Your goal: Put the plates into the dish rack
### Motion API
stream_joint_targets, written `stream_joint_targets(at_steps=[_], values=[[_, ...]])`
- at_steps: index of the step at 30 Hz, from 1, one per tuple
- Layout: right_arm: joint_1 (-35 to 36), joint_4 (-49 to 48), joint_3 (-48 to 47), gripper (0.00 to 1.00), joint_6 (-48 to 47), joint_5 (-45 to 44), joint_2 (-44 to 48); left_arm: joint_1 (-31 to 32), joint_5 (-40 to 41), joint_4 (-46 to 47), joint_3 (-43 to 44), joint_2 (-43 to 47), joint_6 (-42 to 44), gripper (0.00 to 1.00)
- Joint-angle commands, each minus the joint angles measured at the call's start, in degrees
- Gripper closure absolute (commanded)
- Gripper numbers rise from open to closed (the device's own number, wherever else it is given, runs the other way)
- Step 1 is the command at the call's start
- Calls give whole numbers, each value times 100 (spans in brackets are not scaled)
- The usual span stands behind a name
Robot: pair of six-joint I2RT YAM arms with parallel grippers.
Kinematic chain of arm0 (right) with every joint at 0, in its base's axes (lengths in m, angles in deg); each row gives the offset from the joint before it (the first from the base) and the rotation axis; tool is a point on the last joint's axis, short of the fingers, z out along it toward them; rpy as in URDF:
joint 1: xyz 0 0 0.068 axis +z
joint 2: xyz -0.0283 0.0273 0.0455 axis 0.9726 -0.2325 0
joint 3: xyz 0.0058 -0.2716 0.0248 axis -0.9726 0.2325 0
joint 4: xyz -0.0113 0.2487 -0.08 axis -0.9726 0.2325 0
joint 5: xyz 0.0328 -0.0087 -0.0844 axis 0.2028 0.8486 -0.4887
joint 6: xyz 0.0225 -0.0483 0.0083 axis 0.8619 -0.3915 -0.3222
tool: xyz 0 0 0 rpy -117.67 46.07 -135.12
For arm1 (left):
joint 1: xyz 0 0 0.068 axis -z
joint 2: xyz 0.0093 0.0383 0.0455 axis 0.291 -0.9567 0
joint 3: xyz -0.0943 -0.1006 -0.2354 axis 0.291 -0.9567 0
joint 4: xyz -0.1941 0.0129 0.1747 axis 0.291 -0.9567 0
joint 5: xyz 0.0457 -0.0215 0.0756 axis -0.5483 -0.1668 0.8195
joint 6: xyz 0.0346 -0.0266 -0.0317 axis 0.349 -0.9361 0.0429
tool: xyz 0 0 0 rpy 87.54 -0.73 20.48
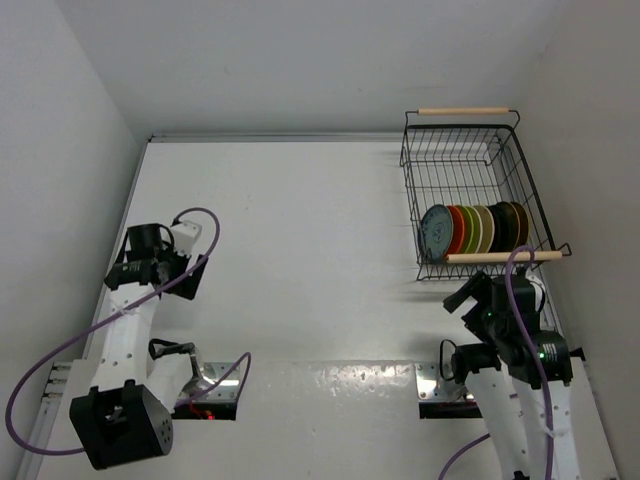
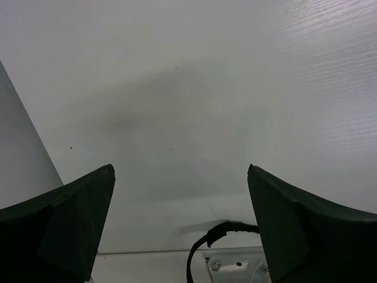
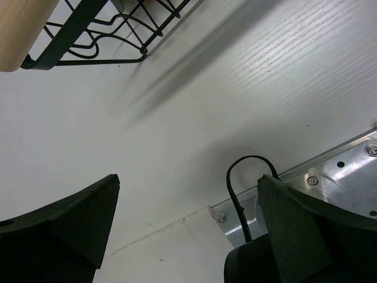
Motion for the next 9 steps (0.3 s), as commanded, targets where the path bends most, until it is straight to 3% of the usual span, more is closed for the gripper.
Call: stream_joint_targets(at_steps=[1, 9], values=[[-10, 455, 18, 0, -160, 9, -7, -61, 52, 129, -15, 141, 67, 0], [-10, 508, 44, 0, -169, 0, -25, -61, 52, 129, -15, 141, 67, 0]])
